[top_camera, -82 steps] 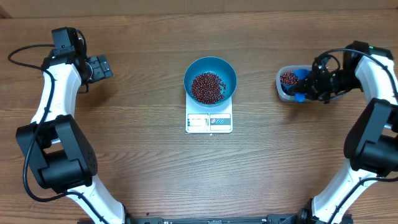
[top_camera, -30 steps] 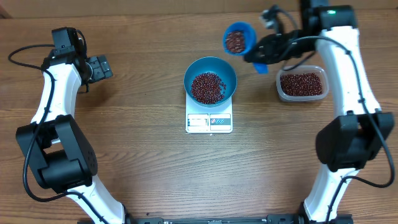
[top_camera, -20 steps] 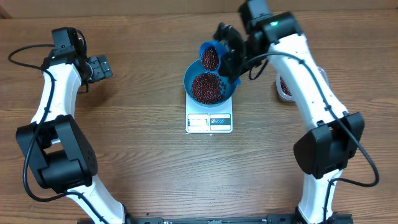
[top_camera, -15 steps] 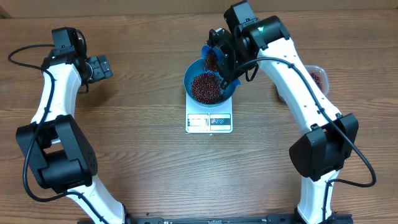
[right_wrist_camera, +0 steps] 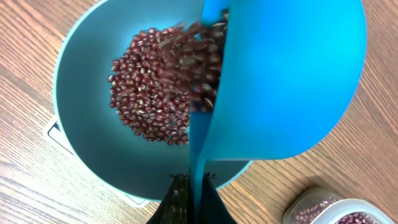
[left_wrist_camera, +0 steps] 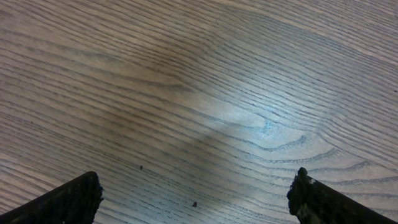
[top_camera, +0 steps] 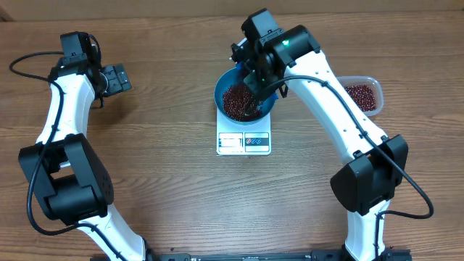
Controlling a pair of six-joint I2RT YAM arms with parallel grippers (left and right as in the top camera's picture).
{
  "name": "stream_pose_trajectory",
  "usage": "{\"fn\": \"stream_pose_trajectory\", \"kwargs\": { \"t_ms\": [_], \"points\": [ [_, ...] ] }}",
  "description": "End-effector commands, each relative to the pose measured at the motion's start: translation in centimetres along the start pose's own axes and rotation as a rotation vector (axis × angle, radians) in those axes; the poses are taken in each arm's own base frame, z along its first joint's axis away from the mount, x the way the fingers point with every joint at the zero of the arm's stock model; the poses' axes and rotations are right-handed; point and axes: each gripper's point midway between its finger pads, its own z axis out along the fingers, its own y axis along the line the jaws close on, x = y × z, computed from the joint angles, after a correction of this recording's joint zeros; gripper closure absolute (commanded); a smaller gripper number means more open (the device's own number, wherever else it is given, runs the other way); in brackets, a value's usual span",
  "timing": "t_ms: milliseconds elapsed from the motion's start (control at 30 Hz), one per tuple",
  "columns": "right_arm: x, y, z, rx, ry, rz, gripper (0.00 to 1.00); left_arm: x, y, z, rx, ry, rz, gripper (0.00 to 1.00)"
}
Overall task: Scoop item into bowl and weigh 150g on scale
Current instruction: 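Tilt the scoop to pour beans into the blue bowl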
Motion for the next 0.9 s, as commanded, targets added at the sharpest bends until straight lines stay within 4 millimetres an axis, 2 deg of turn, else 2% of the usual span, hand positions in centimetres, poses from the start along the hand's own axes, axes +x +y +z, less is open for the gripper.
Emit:
{"fn": "stream_pose_trajectory", "kwargs": {
  "t_ms": [0, 267, 400, 633, 867],
  "points": [
    [-0.8, -0.4, -1.7, 0.044, -0.044, -0.015, 0.96, -0.5, 0.0, -0.2, -0.009, -0.015, 0.006, 0.00],
    [-0.7, -0.5, -1.8, 0.045, -0.040, -0.014, 0.96, -0.5, 0.0, -0.2, -0.009, -0.015, 0.006, 0.01],
    [-0.2, -2.0, -2.0, 0.133, -0.012, -0.041, 0.96, -0.5, 0.0, -0.2, -0.009, -0.015, 0.006, 0.00],
    [-0.3, -2.5, -3.2, 0.168, -0.023, -0.134, 0.96, -0.5, 0.0, -0.2, -0.009, -0.015, 0.006, 0.00],
    [-0.4, -3.4, -4.6, 0.223, -0.044, -0.133, 0.96, -0.5, 0.0, -0.2, -0.009, -0.015, 0.006, 0.00]
  ]
}}
